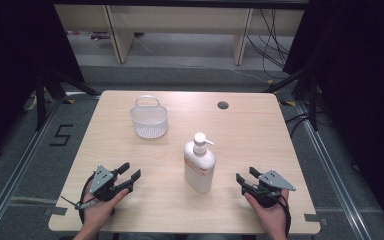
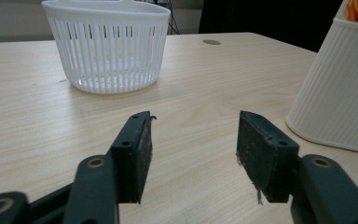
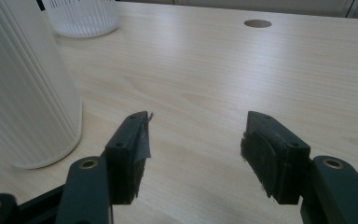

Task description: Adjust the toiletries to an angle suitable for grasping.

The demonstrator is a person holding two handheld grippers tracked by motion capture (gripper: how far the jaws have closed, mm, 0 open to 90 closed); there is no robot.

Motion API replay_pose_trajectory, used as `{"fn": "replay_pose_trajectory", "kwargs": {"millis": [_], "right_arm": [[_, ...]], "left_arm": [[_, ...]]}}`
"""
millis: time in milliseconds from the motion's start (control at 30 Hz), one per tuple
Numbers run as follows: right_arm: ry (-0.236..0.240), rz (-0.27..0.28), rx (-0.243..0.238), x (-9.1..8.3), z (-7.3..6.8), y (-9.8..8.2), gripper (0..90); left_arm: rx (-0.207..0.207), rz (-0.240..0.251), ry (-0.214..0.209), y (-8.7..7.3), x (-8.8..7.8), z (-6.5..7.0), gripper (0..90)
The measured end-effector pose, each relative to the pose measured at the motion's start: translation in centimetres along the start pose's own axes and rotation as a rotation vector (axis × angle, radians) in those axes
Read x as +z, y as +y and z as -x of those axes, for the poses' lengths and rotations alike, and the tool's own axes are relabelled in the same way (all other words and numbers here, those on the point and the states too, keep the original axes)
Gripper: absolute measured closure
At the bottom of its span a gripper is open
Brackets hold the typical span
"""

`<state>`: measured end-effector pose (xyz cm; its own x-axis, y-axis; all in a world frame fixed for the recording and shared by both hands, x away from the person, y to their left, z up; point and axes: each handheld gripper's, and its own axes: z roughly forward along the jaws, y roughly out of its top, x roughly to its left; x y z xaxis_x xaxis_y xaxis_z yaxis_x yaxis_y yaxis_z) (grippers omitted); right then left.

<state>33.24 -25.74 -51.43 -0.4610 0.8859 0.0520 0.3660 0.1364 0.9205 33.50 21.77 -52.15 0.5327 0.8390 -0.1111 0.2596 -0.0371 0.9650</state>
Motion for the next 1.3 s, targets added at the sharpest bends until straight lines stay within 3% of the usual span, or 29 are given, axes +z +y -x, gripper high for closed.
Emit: {"fn": "replay_pose_trajectory", "kwargs": {"millis": [33, 67, 133, 167, 200, 267, 300, 367, 467, 500, 533, 567, 600, 667, 733, 833, 1100, 1300], "right_arm": [[0.004, -0.008, 0.021, 0.0, -0.1, 0.0, 41.3], [-0.003, -0.007, -0.003, -0.1, 0.0, 0.0, 41.4], [-0.004, -0.007, -0.002, -0.1, 0.0, 0.0, 41.5], [-0.003, -0.008, -0.002, -0.1, 0.0, 0.0, 41.6], [-0.003, -0.008, -0.001, -0.1, 0.0, 0.0, 41.6], [0.003, 0.001, -0.002, 0.0, 0.0, 0.0, 41.7], [0.015, -0.001, 0.018, 0.1, -0.1, 0.0, 41.7], [-0.001, -0.006, 0.011, 0.0, 0.0, 0.0, 41.8], [-0.006, -0.005, 0.015, 0.0, 0.0, 0.0, 41.8], [-0.006, -0.004, 0.014, 0.0, 0.0, 0.0, 41.9], [-0.006, -0.004, 0.014, 0.0, 0.0, 0.0, 41.9], [-0.006, -0.004, 0.014, 0.0, 0.0, 0.0, 41.9], [-0.005, -0.005, 0.015, 0.0, 0.0, 0.0, 41.9], [-0.004, -0.005, 0.017, 0.0, 0.0, 0.0, 41.9], [-0.002, -0.009, 0.014, -0.1, -0.1, 0.0, 41.9], [-0.004, -0.013, 0.011, -0.1, 0.0, 0.0, 41.9], [0.000, -0.004, 0.012, -0.1, 0.0, 0.0, 41.9], [0.001, -0.006, 0.015, -0.1, -0.1, 0.0, 41.8]], "left_arm": [[0.004, -0.008, 0.003, -0.1, 0.0, 0.0, 48.9], [0.024, 0.013, -0.014, -0.1, 0.2, -0.2, 52.3], [0.001, -0.003, -0.005, -0.1, -0.1, 0.0, 59.2], [0.015, 0.024, -0.027, 0.0, 0.1, -0.1, 64.8], [0.005, -0.003, -0.011, 0.1, -0.2, 0.2, 67.6], [0.032, 0.025, -0.056, 0.3, 0.0, 0.4, 73.5], [0.025, 0.014, -0.055, 0.4, -0.2, 0.7, 76.8], [0.064, 0.027, -0.094, 0.8, -0.1, 1.4, 82.1], [0.058, 0.026, -0.132, 1.1, -0.1, 2.6, 87.6], [0.088, 0.028, -0.173, 1.3, 0.1, 3.9, 89.1], [0.088, 0.028, -0.173, 1.3, 0.1, 3.9, 89.3], [0.092, 0.003, -0.219, 1.4, 0.2, 5.3, 89.4], [0.101, 0.012, -0.250, 1.5, 0.5, 6.0, 89.4], [0.107, 0.003, -0.268, 1.7, 0.5, 6.7, 89.6], [0.119, 0.008, -0.329, 2.3, 1.2, 8.5, 89.6], [0.113, 0.005, -0.370, 2.9, 2.0, 9.8, 89.5], [0.130, 0.007, -0.439, 4.0, 4.3, 12.3, 89.5], [0.145, 0.013, -0.437, 4.9, 5.5, 13.1, 89.5]]}}
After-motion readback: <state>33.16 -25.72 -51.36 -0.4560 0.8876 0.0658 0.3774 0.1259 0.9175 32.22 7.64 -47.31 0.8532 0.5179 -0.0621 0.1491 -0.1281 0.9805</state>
